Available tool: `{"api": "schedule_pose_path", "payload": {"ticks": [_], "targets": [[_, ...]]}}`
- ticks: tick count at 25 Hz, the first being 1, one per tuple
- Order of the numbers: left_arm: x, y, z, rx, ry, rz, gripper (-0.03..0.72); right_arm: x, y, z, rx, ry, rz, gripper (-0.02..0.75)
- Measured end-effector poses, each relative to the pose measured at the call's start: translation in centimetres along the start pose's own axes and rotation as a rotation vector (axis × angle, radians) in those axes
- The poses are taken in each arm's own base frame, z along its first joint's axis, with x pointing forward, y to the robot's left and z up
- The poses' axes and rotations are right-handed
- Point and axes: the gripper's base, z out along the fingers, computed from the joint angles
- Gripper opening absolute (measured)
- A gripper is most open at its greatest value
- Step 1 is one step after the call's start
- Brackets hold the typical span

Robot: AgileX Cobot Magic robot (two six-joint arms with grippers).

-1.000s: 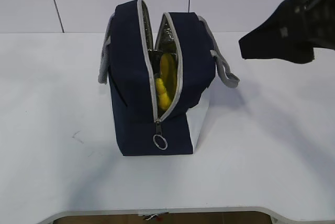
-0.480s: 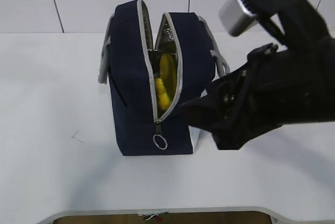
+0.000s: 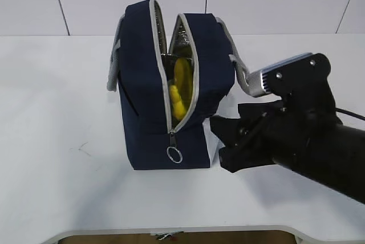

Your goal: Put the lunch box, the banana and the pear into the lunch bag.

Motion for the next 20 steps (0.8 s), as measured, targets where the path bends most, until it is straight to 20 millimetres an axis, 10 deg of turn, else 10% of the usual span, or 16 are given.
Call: {"api": "schedule_pose_path", "payload": {"ticks": [20], "targets": [[-0.4,0.7,1.4,-0.001,0.038,-0.018,0.298,5.6,0.8,5.1,-0.090,0.033,-0.182,0.447]]}}
